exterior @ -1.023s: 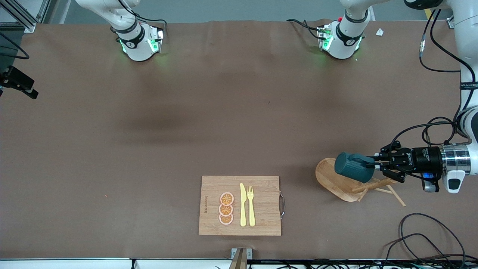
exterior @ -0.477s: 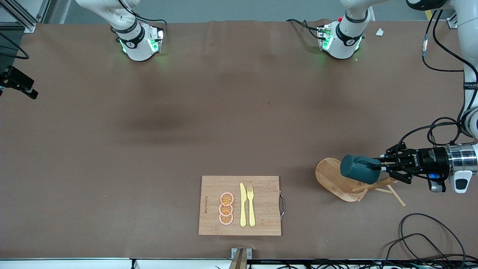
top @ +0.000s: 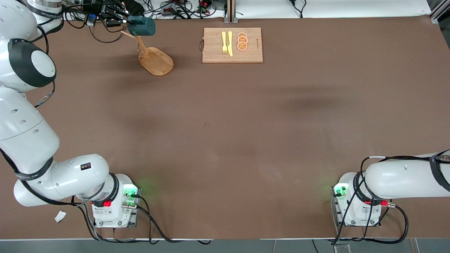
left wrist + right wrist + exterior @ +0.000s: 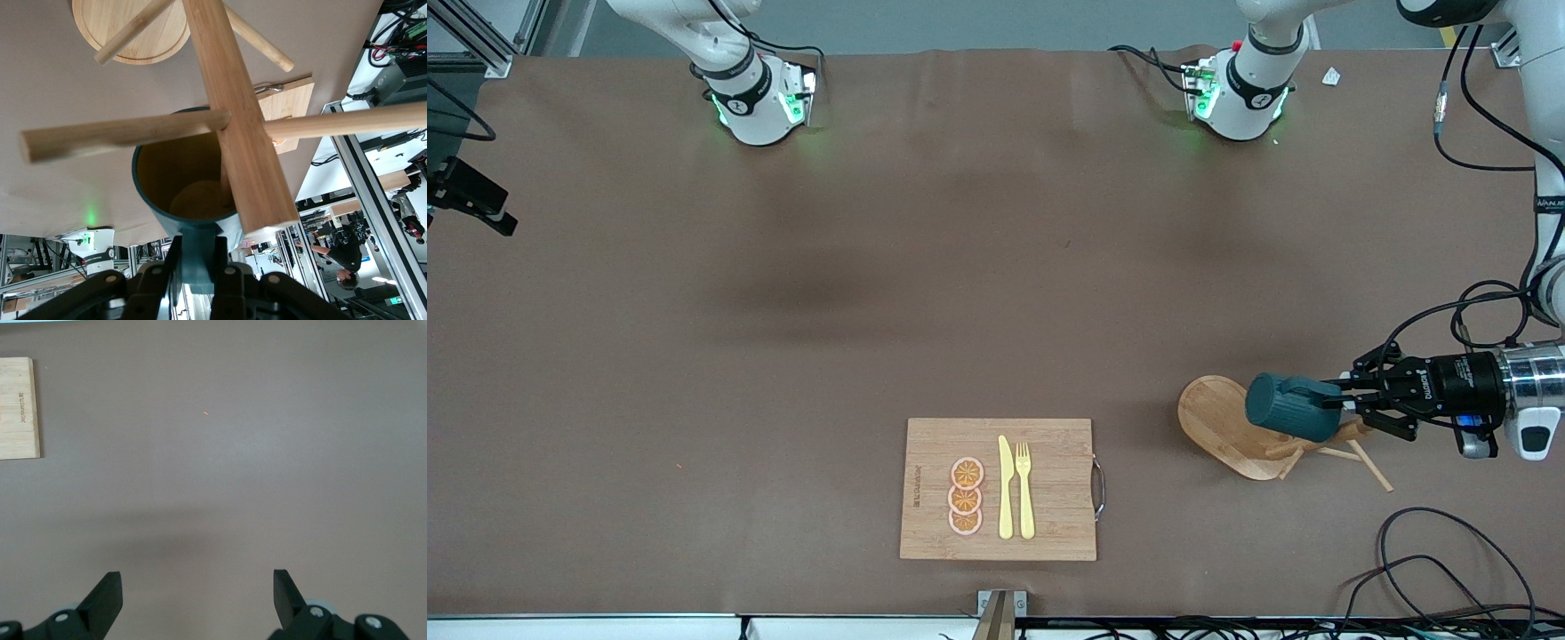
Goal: Pass cup and hang on rack
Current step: 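Tilt the mug and hook its handle onto a rack peg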
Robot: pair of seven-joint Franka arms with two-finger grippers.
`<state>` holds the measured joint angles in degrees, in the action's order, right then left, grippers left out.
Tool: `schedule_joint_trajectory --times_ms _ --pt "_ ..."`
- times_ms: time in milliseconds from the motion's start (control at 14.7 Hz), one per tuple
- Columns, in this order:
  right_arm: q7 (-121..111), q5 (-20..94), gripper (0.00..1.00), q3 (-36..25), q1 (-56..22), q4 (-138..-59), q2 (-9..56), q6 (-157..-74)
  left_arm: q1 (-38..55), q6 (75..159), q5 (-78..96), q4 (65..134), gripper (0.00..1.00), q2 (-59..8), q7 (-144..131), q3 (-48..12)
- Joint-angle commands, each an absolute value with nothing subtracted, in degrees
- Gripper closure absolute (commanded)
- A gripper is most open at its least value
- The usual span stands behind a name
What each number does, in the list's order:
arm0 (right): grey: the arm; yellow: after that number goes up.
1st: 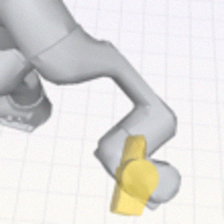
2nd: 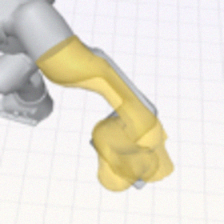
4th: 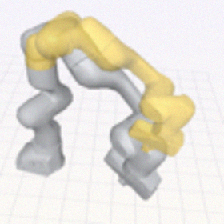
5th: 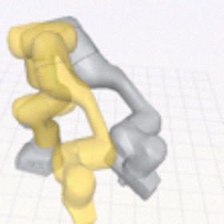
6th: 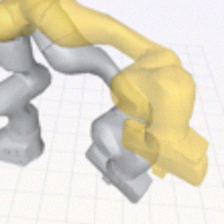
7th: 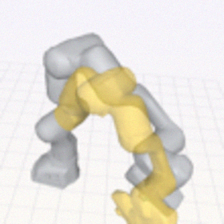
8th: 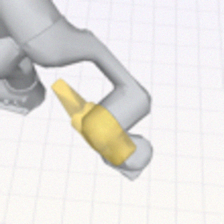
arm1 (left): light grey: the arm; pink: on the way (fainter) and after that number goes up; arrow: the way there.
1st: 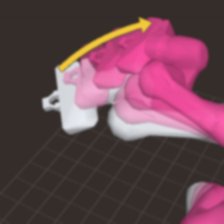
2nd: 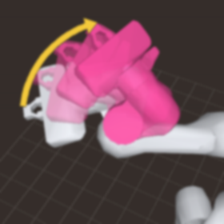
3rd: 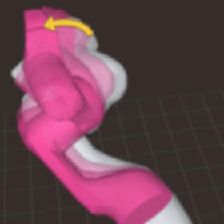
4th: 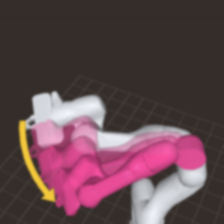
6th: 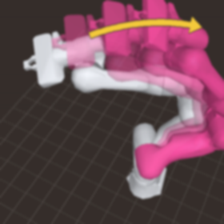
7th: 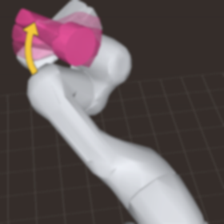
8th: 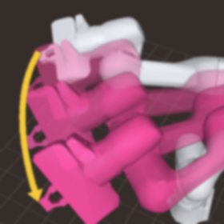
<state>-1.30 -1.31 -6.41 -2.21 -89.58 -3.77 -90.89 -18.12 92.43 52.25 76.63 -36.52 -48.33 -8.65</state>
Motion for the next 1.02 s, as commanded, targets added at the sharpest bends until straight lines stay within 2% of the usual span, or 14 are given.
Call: schedule_joint_trajectory --times_ms 0,409,545,614,750,818,886,955 --pt "-1.76 -1.49 0.00 -5.80 -1.05 -88.86 -3.43 -90.79 -18.28 93.42 53.61 75.94 1.00 -37.09 -48.34 -8.79" --pt "-1.76 -1.41 0.00 -5.80 -0.79 -88.86 -3.34 -90.79 -18.37 93.96 53.61 75.94 0.95 -37.27 -48.43 -8.79" --pt "-1.76 -1.41 0.00 -5.80 -0.79 -88.86 -3.34 -90.88 -18.54 94.39 53.61 75.94 0.89 -37.44 -48.43 -8.79" --pt "-1.76 -1.41 0.00 -5.80 -0.79 -88.86 -3.34 -90.79 -18.98 94.48 53.61 75.85 0.83 -37.53 -48.34 -8.79" --pt "-1.76 -1.41 0.00 -5.80 -0.79 -88.77 -3.34 -90.88 -18.98 94.57 53.61 75.76 0.49 -37.44 -48.43 -8.88" --pt "-1.76 -1.32 0.00 -5.80 -0.70 -88.86 -3.17 -90.88 -18.64 94.66 53.53 75.67 0.25 -36.83 -48.43 -8.96" --pt "-1.76 -1.32 0.00 -5.80 -0.70 -88.86 -2.99 -90.88 -18.46 94.75 53.44 75.41 0.06 -36.30 -48.78 -8.88" --pt "-1.76 -1.32 0.00 -5.80 -0.70 -88.86 -2.99 -90.88 -18.37 94.75 53.18 75.24 0.00 -35.52 -48.95 -9.14"
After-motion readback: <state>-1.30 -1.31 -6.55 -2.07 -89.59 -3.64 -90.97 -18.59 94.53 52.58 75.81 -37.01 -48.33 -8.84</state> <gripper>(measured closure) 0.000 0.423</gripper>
